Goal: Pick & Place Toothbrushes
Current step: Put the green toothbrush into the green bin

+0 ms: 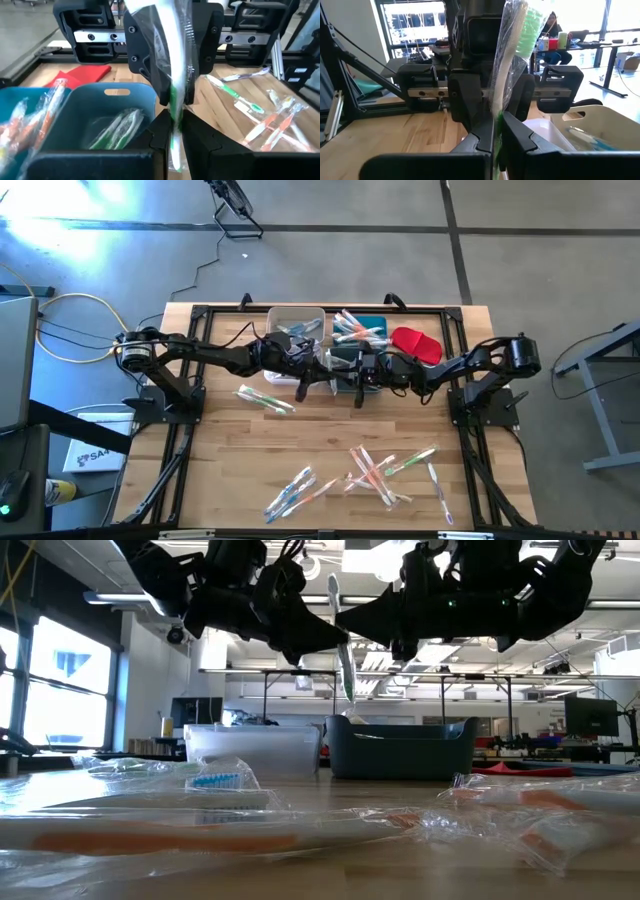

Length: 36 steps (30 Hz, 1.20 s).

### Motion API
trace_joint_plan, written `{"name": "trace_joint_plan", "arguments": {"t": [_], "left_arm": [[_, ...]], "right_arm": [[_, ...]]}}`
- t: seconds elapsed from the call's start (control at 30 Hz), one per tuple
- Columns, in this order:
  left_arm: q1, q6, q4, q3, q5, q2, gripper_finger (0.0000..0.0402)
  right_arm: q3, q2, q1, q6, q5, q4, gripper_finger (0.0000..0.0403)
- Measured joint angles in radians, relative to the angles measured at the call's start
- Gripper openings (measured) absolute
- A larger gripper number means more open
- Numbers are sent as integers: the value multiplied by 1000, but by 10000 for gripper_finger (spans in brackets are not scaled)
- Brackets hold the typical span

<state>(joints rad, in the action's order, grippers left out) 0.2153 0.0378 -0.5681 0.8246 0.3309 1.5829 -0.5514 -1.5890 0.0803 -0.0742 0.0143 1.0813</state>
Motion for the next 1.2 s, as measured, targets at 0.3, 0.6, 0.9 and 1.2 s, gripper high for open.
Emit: {"name": "trace_joint_plan", "arguments": {"t": [0.3, 0.6, 0.9, 1.2], "left_arm": [[0, 37, -12, 0, -32, 0, 36], [0, 33, -8, 0, -46, 0, 36], [-2, 32, 1, 1, -52, -1, 36], [-1, 66, 11, 2, -51, -1, 47]], "right_arm": [[0, 0, 1, 1, 3, 8, 9], [1, 0, 1, 0, 4, 7, 9], [1, 0, 1, 0, 2, 5, 9], [1, -1, 0, 0, 2, 4, 9]]}}
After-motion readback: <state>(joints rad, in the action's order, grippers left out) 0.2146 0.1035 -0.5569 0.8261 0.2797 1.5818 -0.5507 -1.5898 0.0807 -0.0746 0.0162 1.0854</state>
